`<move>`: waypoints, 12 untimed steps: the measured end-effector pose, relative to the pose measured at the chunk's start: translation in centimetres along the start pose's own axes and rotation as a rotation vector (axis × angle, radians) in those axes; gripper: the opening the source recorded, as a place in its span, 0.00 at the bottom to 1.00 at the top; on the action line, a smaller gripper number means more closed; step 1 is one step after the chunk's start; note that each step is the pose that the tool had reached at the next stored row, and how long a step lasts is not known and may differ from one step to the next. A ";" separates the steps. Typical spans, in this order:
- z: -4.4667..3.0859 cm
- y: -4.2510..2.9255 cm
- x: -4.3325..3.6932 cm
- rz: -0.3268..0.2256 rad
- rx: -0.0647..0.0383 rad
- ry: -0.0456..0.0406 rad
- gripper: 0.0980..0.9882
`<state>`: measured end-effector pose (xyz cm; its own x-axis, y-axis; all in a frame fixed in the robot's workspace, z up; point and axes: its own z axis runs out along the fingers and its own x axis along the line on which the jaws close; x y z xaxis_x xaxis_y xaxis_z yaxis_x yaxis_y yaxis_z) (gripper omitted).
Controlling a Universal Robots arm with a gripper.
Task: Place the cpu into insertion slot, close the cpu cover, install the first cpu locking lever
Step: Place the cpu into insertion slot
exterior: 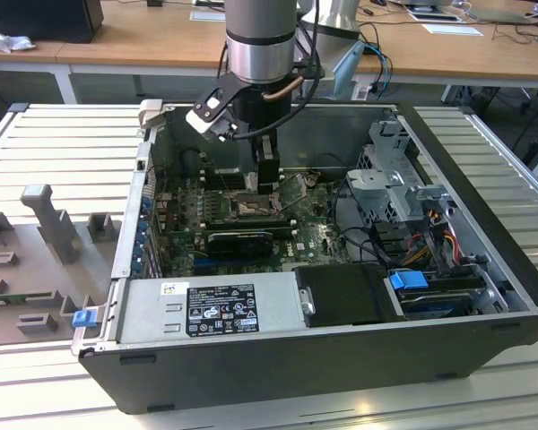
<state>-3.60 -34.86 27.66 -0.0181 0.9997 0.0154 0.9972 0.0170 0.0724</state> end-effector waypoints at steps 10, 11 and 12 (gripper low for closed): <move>1.77 -0.13 0.25 0.001 0.019 0.0002 0.48; 1.83 -0.14 0.25 0.001 0.020 0.0002 0.48; 1.86 -0.14 0.27 0.001 0.020 -0.0001 0.48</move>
<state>-3.61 -34.56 25.81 -0.0171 0.9997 0.0153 0.9985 0.0163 0.0526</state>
